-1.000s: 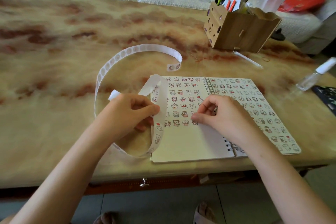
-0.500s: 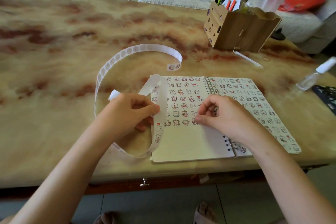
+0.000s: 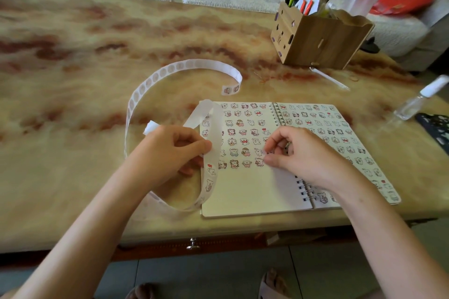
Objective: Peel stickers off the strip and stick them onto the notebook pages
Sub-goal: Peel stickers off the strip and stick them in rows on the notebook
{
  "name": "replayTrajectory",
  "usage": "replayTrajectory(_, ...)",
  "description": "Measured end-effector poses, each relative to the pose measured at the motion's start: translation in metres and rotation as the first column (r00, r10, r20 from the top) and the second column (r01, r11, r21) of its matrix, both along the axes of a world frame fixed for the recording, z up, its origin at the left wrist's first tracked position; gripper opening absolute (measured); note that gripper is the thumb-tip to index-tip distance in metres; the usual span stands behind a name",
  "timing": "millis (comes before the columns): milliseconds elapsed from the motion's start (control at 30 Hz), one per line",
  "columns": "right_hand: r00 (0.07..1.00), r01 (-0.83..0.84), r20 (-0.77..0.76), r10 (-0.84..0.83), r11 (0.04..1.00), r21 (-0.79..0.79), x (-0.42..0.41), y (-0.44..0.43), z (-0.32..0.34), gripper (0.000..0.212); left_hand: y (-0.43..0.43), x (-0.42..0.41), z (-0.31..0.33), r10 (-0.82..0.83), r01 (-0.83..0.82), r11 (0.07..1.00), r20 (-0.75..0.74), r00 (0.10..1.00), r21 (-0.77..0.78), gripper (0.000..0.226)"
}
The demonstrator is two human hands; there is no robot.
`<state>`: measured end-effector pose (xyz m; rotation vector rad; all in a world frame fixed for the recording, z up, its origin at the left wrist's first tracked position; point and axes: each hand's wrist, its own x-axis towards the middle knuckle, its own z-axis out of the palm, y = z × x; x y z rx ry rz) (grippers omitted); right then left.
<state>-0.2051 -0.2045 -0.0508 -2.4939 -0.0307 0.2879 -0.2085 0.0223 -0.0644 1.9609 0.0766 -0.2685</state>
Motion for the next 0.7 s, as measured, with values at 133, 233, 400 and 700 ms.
replayTrajectory(133,0.998,0.04,0.047,-0.038,0.998,-0.047,-0.003,0.007,0.001,0.03,0.0,0.001,-0.001,0.002,-0.002,1.0,-0.001,1.0,-0.005,0.017)
replayTrajectory(233,0.995,0.053,0.088,-0.041,0.989,-0.135,-0.003,0.012,-0.001,0.029,0.0,0.001,-0.001,-0.003,0.003,1.0,-0.004,1.0,-0.004,0.016)
replayTrajectory(400,0.995,0.056,0.089,-0.047,0.994,-0.099,-0.001,0.009,0.0,0.022,-0.001,0.001,0.0,-0.003,0.003,1.0,-0.004,1.0,-0.003,0.017)
replayTrajectory(700,0.999,0.027,0.045,-0.03,0.997,0.066,0.002,0.001,0.004,0.005,-0.003,-0.002,0.004,0.022,-0.021,1.0,0.052,0.998,-0.014,0.014)
